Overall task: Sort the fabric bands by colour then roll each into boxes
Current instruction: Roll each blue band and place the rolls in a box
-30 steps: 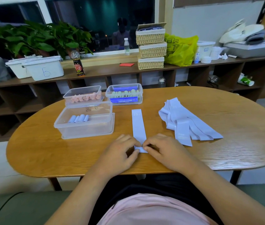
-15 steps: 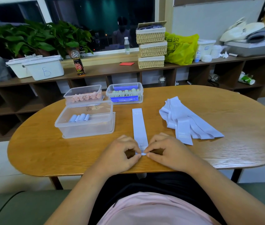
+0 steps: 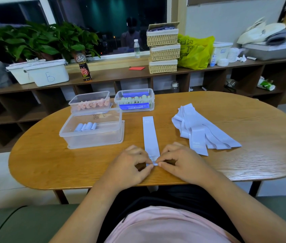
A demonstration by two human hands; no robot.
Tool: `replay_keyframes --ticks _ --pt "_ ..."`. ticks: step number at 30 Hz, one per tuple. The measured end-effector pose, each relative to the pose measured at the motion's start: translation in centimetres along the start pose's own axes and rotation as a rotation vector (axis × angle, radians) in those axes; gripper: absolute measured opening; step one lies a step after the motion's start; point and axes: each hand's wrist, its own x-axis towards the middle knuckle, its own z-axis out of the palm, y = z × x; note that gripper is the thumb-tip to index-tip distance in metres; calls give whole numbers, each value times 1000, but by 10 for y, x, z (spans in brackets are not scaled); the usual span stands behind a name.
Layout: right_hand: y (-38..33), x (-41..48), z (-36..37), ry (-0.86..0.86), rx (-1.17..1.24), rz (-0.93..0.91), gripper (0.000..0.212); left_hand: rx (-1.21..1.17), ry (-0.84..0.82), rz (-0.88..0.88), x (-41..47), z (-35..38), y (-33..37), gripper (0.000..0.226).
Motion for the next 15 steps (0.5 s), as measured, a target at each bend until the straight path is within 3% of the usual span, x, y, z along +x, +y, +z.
replay_keyframes --ticks 15 --pt "2 -1 3 30 -61 -50 17 70 31 27 -3 2 2 25"
